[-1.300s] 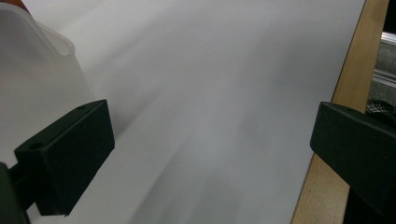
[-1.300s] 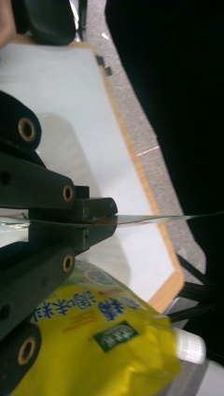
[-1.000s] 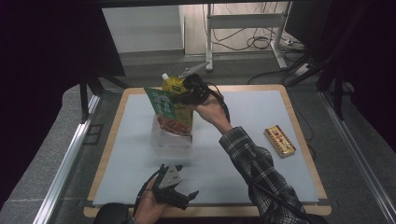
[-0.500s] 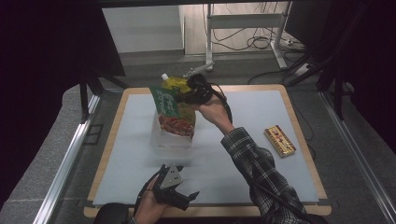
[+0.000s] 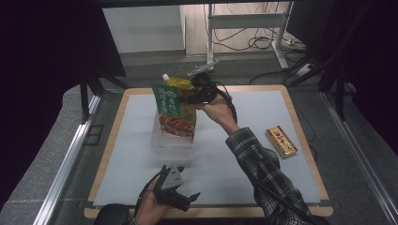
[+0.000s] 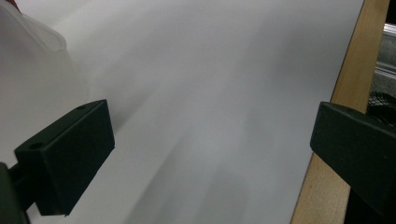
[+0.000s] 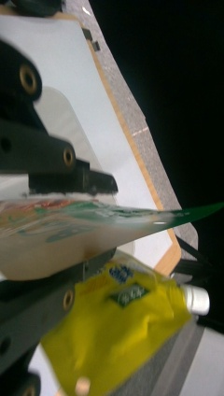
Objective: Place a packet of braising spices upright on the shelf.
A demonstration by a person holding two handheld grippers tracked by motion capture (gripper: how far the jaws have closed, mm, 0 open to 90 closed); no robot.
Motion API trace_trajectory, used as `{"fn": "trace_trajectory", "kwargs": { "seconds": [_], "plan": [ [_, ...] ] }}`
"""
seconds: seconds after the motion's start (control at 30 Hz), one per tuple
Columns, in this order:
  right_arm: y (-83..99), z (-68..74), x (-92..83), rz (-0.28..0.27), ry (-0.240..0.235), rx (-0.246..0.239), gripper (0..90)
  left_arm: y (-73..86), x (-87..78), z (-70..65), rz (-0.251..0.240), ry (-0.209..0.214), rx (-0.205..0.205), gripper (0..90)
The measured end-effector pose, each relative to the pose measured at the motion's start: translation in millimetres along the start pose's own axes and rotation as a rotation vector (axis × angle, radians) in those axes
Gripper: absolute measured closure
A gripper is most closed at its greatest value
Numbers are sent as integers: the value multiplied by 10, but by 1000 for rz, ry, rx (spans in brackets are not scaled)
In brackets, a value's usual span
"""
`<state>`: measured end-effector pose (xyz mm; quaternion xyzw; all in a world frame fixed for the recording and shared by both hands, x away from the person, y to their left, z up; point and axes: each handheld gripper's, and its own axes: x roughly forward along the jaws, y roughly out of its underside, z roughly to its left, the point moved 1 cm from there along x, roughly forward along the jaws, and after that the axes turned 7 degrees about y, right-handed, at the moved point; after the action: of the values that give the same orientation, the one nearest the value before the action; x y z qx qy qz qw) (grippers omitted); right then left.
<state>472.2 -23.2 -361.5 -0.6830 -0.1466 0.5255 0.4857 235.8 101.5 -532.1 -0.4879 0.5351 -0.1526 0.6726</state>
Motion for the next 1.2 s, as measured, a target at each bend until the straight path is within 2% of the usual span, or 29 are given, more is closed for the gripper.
{"fn": "trace_trajectory", "kwargs": {
  "seconds": [0.3,0.4,0.5,0.63,0.93,1.03,1.2],
  "plan": [
    [72,-75,-136,13,54,-5,413,0,15,-6,4,2,0,0],
    [105,-77,-164,16,73,-26,359,0,20,-7,6,3,2,0],
    [139,-82,-192,11,82,-33,329,1,22,-8,8,6,4,0],
    [173,-97,-226,7,78,-19,287,1,22,-8,8,6,4,0],
    [296,-116,-335,-18,129,2,220,1,29,-10,11,6,7,0],
    [330,-135,-375,-17,129,5,210,2,29,-9,11,7,7,0],
    [400,-148,-457,-5,144,-19,210,2,30,-11,12,5,8,0]
  ]
}}
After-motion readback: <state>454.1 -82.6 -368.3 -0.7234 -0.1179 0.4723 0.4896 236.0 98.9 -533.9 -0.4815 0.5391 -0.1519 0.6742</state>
